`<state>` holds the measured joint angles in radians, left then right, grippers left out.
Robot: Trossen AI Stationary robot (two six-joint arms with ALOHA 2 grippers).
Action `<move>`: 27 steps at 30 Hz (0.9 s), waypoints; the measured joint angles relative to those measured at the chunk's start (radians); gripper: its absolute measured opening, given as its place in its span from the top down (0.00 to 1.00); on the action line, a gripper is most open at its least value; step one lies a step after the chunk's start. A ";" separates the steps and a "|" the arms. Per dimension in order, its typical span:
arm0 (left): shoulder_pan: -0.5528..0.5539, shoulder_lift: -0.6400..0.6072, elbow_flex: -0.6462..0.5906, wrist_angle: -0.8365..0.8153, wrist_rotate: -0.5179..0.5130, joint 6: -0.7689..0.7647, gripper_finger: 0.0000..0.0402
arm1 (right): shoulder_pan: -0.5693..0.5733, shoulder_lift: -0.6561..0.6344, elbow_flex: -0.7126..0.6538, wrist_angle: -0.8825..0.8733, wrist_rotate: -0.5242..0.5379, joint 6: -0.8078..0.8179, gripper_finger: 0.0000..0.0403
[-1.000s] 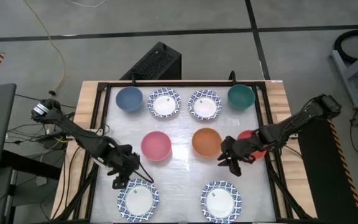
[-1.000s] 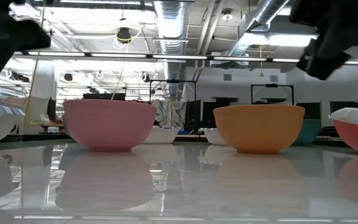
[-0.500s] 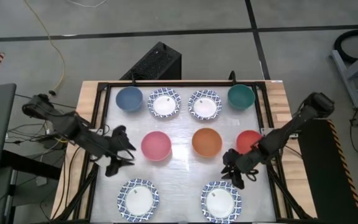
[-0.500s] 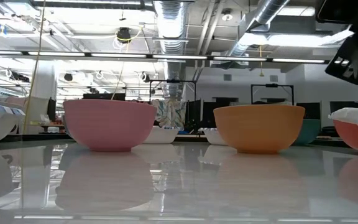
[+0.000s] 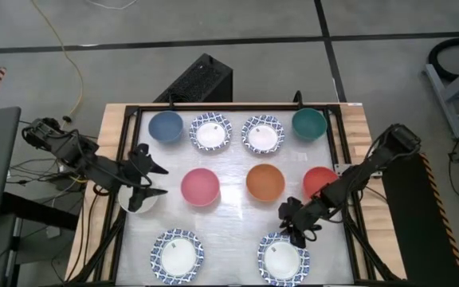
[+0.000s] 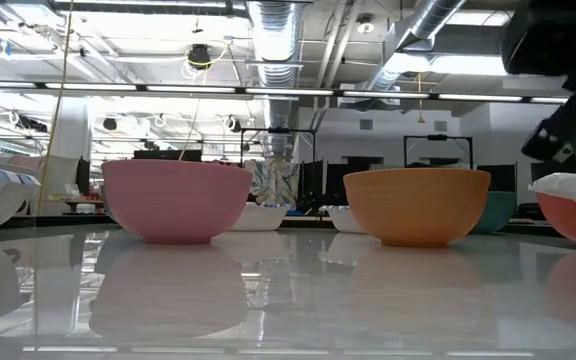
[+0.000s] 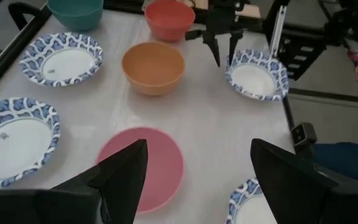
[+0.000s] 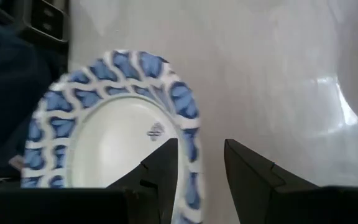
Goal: Nest bowls inside each other
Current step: Stack the blue patterned bowl on top of the other blue patterned bowl
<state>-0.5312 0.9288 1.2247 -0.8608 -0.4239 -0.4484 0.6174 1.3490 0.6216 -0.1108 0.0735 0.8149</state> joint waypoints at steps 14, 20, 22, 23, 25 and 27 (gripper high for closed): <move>0.005 0.000 0.000 -0.076 -0.052 0.021 0.32 | -0.017 0.121 0.018 -0.012 -0.118 0.033 0.77; 0.005 0.000 -0.001 -0.081 -0.100 0.044 0.32 | -0.088 0.146 0.131 -0.096 -0.210 0.032 0.97; 0.005 0.000 -0.001 -0.096 -0.134 0.044 0.32 | -0.113 0.145 0.197 -0.124 -0.203 -0.005 0.98; 0.005 0.000 -0.001 -0.103 -0.155 0.044 0.32 | -0.127 0.144 0.231 -0.144 -0.203 -0.033 0.98; 0.005 0.000 -0.001 -0.107 -0.207 0.044 0.32 | -0.160 0.145 0.304 -0.197 -0.203 -0.098 0.98; 0.005 0.000 -0.001 -0.110 -0.266 0.046 0.32 | -0.202 0.145 0.381 -0.216 -0.202 -0.174 0.99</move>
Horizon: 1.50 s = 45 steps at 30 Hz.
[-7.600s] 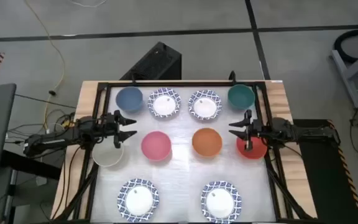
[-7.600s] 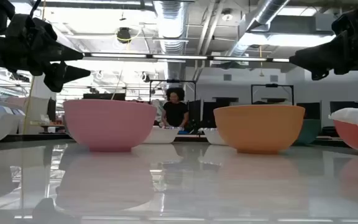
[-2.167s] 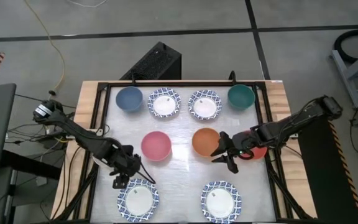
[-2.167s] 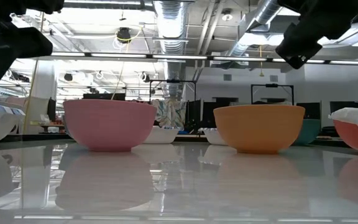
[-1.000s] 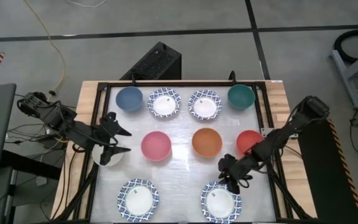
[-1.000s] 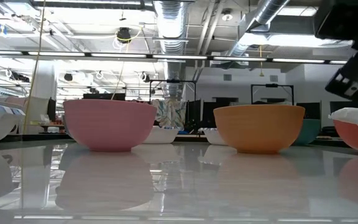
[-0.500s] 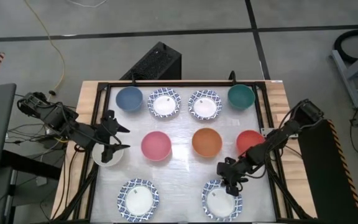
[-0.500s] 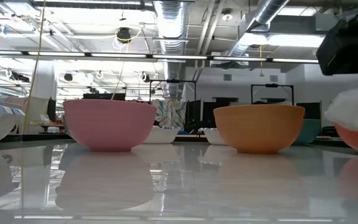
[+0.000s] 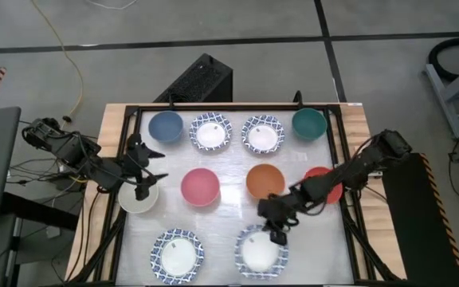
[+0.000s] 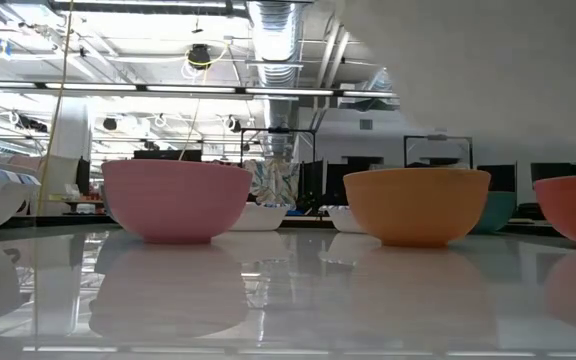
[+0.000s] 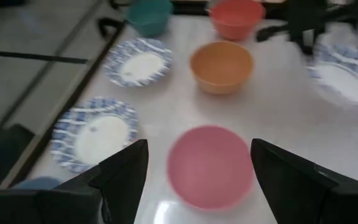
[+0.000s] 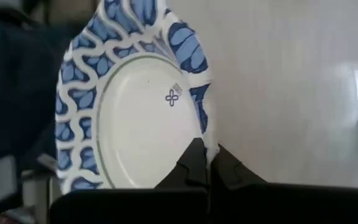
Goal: Nest bowls inside each other
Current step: Stack the blue patterned bowl on top of the other blue patterned bowl
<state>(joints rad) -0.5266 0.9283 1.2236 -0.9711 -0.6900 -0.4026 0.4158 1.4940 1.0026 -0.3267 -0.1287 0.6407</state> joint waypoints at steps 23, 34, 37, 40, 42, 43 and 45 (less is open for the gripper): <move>0.000 -0.332 0.003 -0.135 -0.304 -0.317 0.32 | -0.224 0.551 0.756 0.061 -0.054 -0.363 0.99; 0.000 -0.380 0.002 -0.138 -0.300 -0.325 0.32 | -0.244 0.887 1.198 -0.088 -0.256 -0.465 0.99; 0.000 -0.379 0.002 -0.138 -0.292 -0.325 0.32 | -0.254 0.953 1.263 -0.097 -0.278 -0.459 0.99; 0.000 -0.379 0.002 -0.138 -0.284 -0.325 0.32 | -0.257 0.998 1.305 -0.135 -0.296 -0.446 0.99; 0.000 -0.379 0.002 -0.138 -0.284 -0.325 0.32 | -0.257 1.004 1.310 -0.150 -0.296 -0.439 0.99; 0.000 -0.379 0.002 -0.138 -0.284 -0.325 0.32 | -0.257 1.004 1.311 -0.158 -0.300 -0.439 0.99; 0.000 -0.379 0.002 -0.138 -0.284 -0.324 0.32 | -0.257 1.002 1.313 -0.182 -0.304 -0.440 0.98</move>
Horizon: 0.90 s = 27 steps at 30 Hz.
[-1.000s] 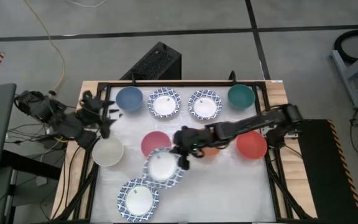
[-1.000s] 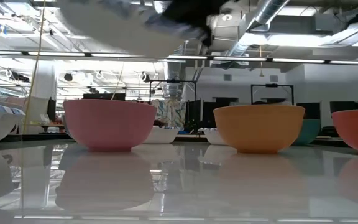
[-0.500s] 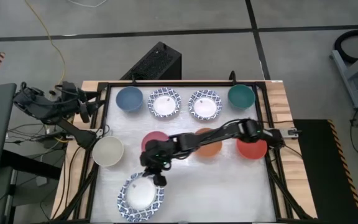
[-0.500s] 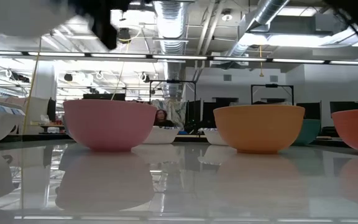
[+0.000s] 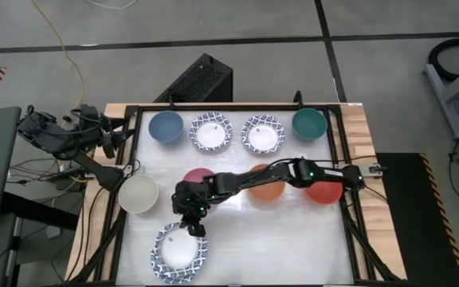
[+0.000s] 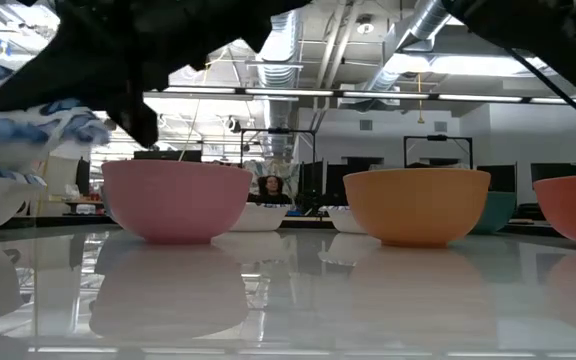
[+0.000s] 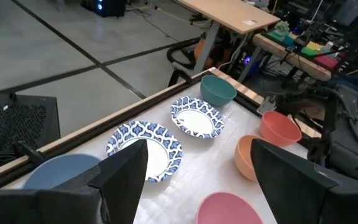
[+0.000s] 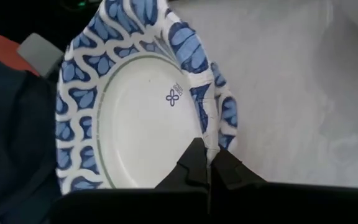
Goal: Nest bowls inside each other
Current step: Stack the blue patterned bowl on top of the other blue patterned bowl
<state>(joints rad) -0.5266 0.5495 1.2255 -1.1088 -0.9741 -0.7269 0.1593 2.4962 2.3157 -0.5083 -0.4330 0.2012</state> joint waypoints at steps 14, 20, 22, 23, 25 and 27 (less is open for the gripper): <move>0.000 0.000 0.000 0.000 0.000 0.008 0.32 | 0.019 0.000 -0.001 -0.006 -0.026 -0.150 0.66; 0.000 0.000 0.000 0.000 0.000 0.016 0.32 | 0.012 -0.007 -0.001 0.036 -0.041 -0.158 0.49; 0.000 0.000 0.000 0.000 0.000 0.016 0.32 | 0.007 -0.009 -0.001 0.045 -0.046 -0.157 0.45; 0.000 0.000 0.000 0.000 0.001 0.016 0.32 | 0.007 -0.010 -0.001 0.043 -0.051 -0.150 0.43; 0.000 0.000 0.000 0.000 0.007 0.016 0.32 | 0.007 -0.010 -0.001 0.030 -0.066 -0.133 0.42; 0.000 0.000 0.000 0.000 0.020 0.016 0.32 | 0.008 -0.010 -0.001 -0.001 -0.067 -0.123 0.42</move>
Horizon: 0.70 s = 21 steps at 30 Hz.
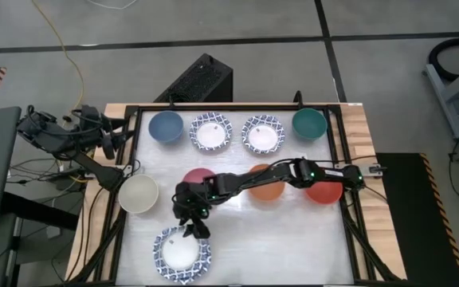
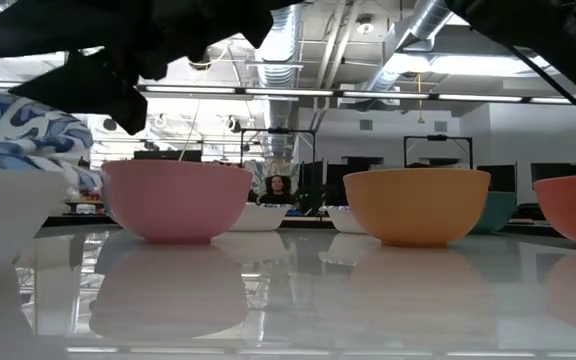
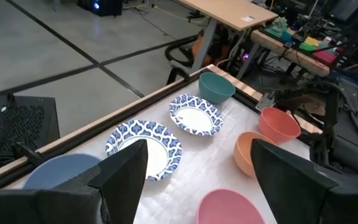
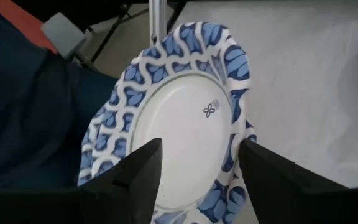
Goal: Nest bowls inside each other
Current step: Stack the blue patterned bowl on top of the other blue patterned bowl
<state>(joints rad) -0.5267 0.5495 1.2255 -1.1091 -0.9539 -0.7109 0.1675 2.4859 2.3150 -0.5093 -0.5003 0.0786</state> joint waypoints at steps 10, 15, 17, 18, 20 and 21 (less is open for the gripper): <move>0.000 0.000 0.000 -0.001 0.006 0.000 0.32 | 0.000 -0.001 0.000 -0.117 -0.051 0.070 0.43; 0.000 0.000 0.000 -0.017 0.008 -0.001 0.32 | -0.008 -0.005 0.000 -0.204 -0.127 0.130 0.43; 0.000 0.000 0.000 -0.033 0.024 -0.010 0.32 | -0.012 -0.012 0.007 -0.247 -0.134 0.132 0.43; 0.000 0.000 0.000 -0.040 0.037 -0.013 0.32 | -0.013 -0.014 0.015 -0.253 -0.133 0.131 0.43; 0.000 0.005 -0.003 -0.043 0.068 -0.013 0.32 | -0.013 -0.015 0.042 -0.282 -0.131 0.119 0.43; 0.000 0.007 -0.012 -0.042 0.084 -0.014 0.32 | -0.013 -0.019 0.042 -0.281 -0.128 0.118 0.43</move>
<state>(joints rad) -0.5266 0.5565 1.2134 -1.1510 -0.8697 -0.7250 0.1543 2.4666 2.3570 -0.7901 -0.6282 0.1966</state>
